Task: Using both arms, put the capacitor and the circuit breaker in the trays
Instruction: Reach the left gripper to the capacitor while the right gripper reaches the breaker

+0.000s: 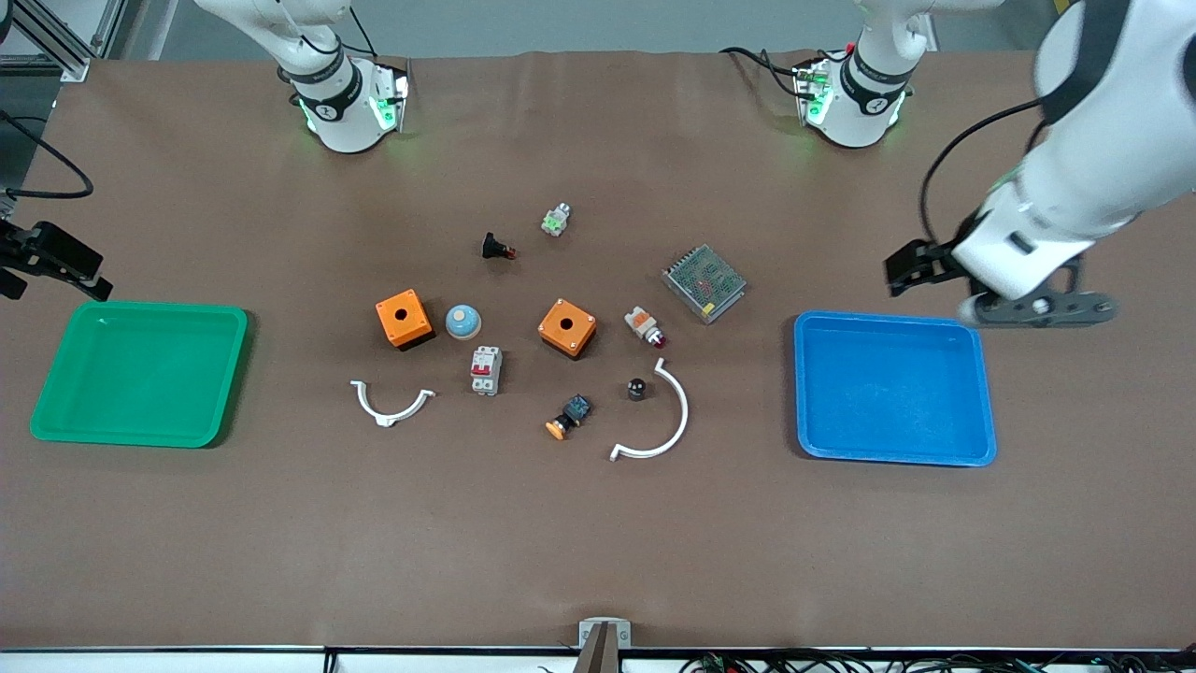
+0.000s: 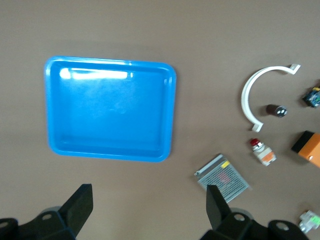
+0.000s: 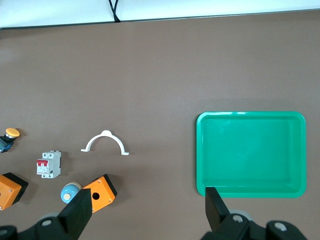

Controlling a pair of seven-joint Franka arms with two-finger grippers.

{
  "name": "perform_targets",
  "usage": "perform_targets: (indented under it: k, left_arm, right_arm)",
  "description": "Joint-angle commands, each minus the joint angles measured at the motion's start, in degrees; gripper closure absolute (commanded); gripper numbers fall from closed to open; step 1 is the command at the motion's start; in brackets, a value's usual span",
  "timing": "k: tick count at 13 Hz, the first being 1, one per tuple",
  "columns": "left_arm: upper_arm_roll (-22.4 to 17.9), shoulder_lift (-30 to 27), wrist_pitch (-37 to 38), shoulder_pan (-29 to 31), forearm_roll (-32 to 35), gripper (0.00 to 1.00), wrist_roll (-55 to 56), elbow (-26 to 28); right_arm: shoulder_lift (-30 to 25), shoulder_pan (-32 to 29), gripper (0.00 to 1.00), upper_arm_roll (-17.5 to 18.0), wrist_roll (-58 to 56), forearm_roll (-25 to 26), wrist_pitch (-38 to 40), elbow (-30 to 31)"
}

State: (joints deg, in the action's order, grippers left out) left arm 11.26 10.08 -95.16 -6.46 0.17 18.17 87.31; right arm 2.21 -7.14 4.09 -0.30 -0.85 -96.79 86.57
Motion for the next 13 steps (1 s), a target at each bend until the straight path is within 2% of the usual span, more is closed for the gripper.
perform_targets:
  k: [1,3,5,10,13]
  left_arm:
    - [0.0,4.1,-3.5,-3.9,1.1,0.0,6.7,-0.9]
    - [0.0,7.1,-6.3,-8.1,4.6,0.0,12.7,-1.0]
    - [0.0,11.0,-9.9,-11.2,5.3,0.0,19.1,-1.2]
    - [-0.2,22.4,-23.2,-17.5,5.4,0.0,34.2,-2.9]
    - [-1.1,29.5,-26.1,-21.7,7.5,0.02,39.7,-7.1]
  right_arm:
    - [1.1,-0.2,0.0,0.9,0.2,0.3,0.2,-0.7]
    - [2.2,-0.2,0.0,1.1,0.2,0.1,-0.3,-0.7]
    - [2.4,1.9,0.0,1.1,-0.3,0.5,-0.2,-0.4]
    - [5.3,14.6,0.0,1.2,1.1,0.1,-0.2,4.3]
    - [5.3,23.1,0.0,1.2,16.5,-0.8,-6.9,12.5]
